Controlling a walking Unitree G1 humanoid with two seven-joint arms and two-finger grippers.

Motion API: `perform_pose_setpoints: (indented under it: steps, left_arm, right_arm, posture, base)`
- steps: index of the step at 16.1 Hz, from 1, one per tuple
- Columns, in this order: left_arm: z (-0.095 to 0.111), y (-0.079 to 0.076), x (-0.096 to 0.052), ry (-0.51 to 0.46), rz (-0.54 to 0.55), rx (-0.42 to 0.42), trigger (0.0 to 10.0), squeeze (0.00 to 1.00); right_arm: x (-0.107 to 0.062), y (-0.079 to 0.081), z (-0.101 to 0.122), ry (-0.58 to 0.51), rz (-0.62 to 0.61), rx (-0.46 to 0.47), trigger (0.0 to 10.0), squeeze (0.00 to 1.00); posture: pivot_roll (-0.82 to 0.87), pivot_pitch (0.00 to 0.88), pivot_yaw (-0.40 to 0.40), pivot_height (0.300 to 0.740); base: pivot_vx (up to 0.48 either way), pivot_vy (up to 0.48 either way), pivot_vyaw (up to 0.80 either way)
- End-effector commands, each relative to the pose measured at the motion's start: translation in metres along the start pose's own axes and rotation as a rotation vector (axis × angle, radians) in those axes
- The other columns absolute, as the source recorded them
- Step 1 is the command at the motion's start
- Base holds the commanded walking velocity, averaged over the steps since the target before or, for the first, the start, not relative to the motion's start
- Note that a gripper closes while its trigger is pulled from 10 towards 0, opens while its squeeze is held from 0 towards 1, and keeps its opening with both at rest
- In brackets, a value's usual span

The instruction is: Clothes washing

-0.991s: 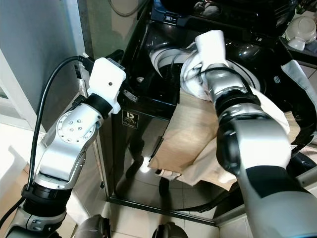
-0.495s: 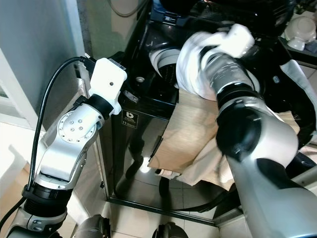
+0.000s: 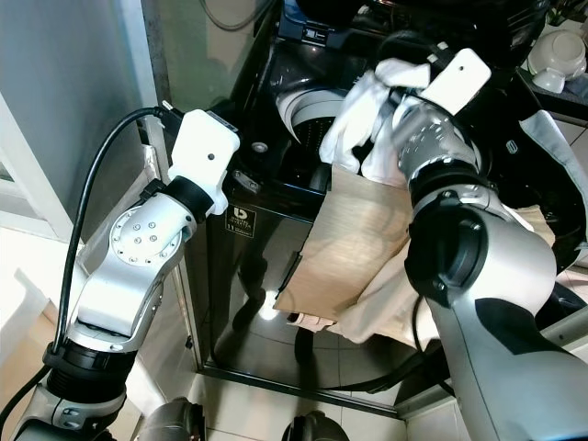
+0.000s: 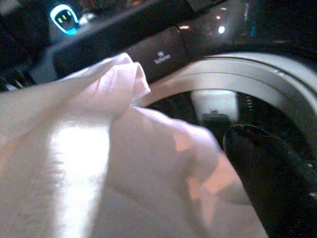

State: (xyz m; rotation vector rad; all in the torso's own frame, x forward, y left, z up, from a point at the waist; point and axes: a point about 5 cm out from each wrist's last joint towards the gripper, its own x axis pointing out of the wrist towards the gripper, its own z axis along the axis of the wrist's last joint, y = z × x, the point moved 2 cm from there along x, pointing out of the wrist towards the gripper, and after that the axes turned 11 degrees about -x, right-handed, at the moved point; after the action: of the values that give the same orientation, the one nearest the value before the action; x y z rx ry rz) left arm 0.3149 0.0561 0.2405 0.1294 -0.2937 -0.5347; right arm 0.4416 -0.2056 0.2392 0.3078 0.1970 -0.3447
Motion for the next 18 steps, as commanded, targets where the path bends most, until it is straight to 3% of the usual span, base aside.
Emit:
perform_pose_setpoints:
  steps: [1,3,4,5,6,7,9,10,11,12,13,14,15,16,17,18]
  left_arm:
    - [0.002,-0.007,0.001,-0.002,-0.032,-0.002,10.0,0.00]
    - [0.000,-0.007,0.001,0.006,-0.040,0.004,10.0,0.00]
    - [-0.001,-0.008,0.001,0.018,-0.050,0.014,10.0,0.00]
    - [-0.003,-0.008,0.001,0.031,-0.055,0.023,10.0,0.00]
    - [-0.004,-0.008,0.001,0.036,-0.057,0.025,10.0,0.00]
    - [-0.005,-0.007,0.000,0.041,-0.059,0.028,10.0,0.00]
    - [-0.006,-0.007,0.000,0.049,-0.068,0.031,10.0,0.00]
    - [-0.007,-0.007,0.000,0.050,-0.071,0.033,10.0,0.00]
    - [-0.007,-0.008,0.000,0.053,-0.078,0.036,10.0,0.00]
    - [-0.007,-0.008,0.000,0.056,-0.084,0.039,10.0,0.00]
    - [-0.007,-0.008,0.000,0.059,-0.090,0.043,10.0,0.00]
    - [-0.007,-0.008,0.000,0.060,-0.092,0.045,10.0,0.00]
    - [-0.007,-0.008,0.000,0.062,-0.096,0.048,10.0,0.00]
    - [-0.008,-0.008,0.000,0.065,-0.099,0.051,10.0,0.00]
    - [-0.008,-0.008,0.000,0.066,-0.100,0.053,10.0,0.00]
    - [-0.008,-0.008,0.000,0.066,-0.099,0.053,10.0,0.00]
  right_arm:
    - [0.002,-0.016,0.002,-0.003,-0.037,-0.034,10.0,1.00]
    - [0.004,-0.019,-0.010,0.039,-0.020,-0.072,10.0,1.00]
    - [0.004,-0.021,-0.023,0.073,0.014,-0.227,10.0,1.00]
    - [0.005,-0.027,-0.028,0.055,0.017,-0.607,10.0,1.00]
    - [0.006,-0.038,-0.026,0.035,-0.017,-0.862,10.0,0.00]
    - [0.007,-0.051,-0.023,0.018,-0.056,-1.175,10.0,0.00]
    - [0.008,-0.064,-0.014,0.013,-0.090,-1.387,10.0,0.00]
    - [0.008,-0.066,-0.010,0.007,-0.103,-1.451,10.0,0.00]
    - [0.007,-0.068,0.003,-0.038,-0.155,-1.648,10.0,0.00]
    - [0.006,-0.065,0.016,-0.086,-0.200,-1.870,10.0,0.00]
    - [0.004,-0.055,0.030,-0.173,-0.254,-2.157,10.0,0.00]
    - [0.002,-0.049,0.036,-0.218,-0.275,-2.293,10.0,0.00]
    - [0.001,-0.043,0.042,-0.241,-0.280,-2.356,10.0,0.00]
    - [0.002,-0.044,0.038,-0.168,-0.181,-1.766,10.0,0.00]
    - [0.004,-0.040,0.021,-0.064,-0.038,-0.998,10.0,0.00]
    - [0.004,-0.036,0.019,-0.026,0.013,-0.449,10.0,0.00]
  posture:
    - [0.07,0.000,-0.155,0.714]
    - [0.07,0.000,-0.147,0.714]
    - [0.07,0.000,-0.147,0.714]
    - [0.07,0.000,-0.141,0.714]
    - [0.07,0.000,-0.141,0.714]
    - [0.07,0.000,-0.137,0.714]
    - [0.07,0.000,-0.133,0.714]
    - [0.07,0.000,-0.133,0.714]
    - [0.07,0.000,-0.133,0.714]
    - [0.06,0.000,-0.128,0.714]
    - [0.06,0.000,-0.128,0.714]
    - [0.06,0.000,-0.128,0.714]
    - [0.06,0.000,-0.128,0.714]
    - [0.07,0.000,-0.124,0.714]
    - [0.06,0.000,-0.126,0.714]
    - [0.06,0.000,-0.128,0.714]
  base:
    - [0.000,0.000,0.00]
    - [0.000,0.000,0.00]
    - [0.000,0.000,0.00]
    - [0.000,0.000,0.00]
    - [0.000,0.000,0.00]
    - [0.000,0.000,0.00]
    - [0.000,0.000,0.00]
    - [0.000,0.000,0.00]
    - [0.000,0.000,0.00]
    - [0.000,0.000,0.00]
    - [0.000,0.000,0.00]
    - [0.000,0.000,0.00]
    - [0.000,0.000,0.00]
    - [0.000,0.000,0.00]
    - [0.000,0.000,0.00]
    - [0.000,0.000,0.00]
